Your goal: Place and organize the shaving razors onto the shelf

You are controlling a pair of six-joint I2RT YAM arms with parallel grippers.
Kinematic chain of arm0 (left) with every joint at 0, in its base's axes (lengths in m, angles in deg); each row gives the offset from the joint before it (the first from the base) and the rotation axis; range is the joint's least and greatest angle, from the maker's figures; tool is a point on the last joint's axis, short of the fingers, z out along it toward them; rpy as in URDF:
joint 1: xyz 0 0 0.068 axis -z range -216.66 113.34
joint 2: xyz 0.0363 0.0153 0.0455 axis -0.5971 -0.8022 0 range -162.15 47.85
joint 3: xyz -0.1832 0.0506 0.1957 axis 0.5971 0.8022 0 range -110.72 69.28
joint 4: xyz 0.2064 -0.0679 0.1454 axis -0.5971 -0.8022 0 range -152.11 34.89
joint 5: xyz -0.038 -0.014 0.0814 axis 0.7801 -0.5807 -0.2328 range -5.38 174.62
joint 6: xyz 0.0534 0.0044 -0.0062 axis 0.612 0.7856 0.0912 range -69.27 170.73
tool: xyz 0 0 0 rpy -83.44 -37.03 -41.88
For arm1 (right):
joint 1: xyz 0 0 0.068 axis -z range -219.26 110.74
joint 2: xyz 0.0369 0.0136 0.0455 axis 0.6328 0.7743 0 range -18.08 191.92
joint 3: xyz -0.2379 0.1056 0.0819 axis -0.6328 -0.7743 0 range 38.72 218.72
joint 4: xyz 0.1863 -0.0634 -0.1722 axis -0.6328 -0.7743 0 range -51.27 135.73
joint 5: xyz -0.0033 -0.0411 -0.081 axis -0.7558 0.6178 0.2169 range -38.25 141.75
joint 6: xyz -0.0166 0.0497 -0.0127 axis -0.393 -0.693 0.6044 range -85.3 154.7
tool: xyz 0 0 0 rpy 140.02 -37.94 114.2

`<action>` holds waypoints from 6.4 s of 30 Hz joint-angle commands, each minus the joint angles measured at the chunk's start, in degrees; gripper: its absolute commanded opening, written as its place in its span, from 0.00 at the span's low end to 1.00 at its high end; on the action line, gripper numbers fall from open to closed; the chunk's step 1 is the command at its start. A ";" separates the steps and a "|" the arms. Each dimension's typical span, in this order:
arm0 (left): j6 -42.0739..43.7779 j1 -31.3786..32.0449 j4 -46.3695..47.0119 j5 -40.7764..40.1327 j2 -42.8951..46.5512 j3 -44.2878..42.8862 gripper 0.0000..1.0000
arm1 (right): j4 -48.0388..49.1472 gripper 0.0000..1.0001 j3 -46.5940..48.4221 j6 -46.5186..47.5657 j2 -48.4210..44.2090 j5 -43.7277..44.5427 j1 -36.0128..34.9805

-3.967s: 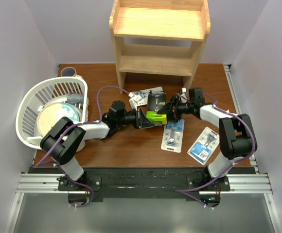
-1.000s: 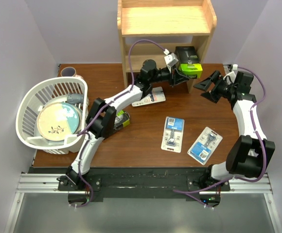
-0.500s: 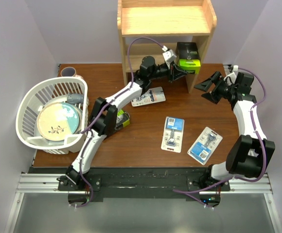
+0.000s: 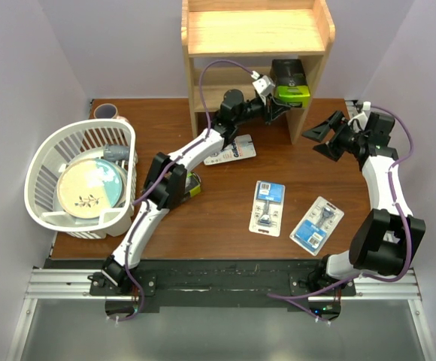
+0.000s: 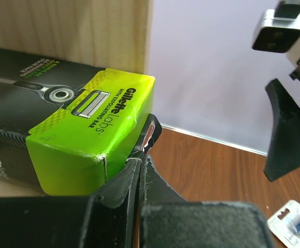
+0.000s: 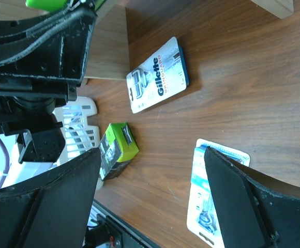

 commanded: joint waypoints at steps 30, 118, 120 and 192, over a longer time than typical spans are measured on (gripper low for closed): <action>11.78 -1.82 -8.85 4.66 52.51 56.85 0.51 | -2.05 0.85 3.77 12.13 -0.78 0.00 -2.68; 31.97 3.19 -54.46 -11.12 54.78 62.40 0.48 | -6.98 0.87 -7.57 20.13 -7.38 2.29 -17.55; 23.98 3.02 -50.86 -17.99 59.54 66.61 0.56 | -6.63 0.86 -7.30 20.40 -6.33 2.81 -17.90; -17.53 -4.88 -42.15 -29.46 61.04 76.10 0.64 | -8.12 0.64 4.83 29.89 16.44 14.77 -50.86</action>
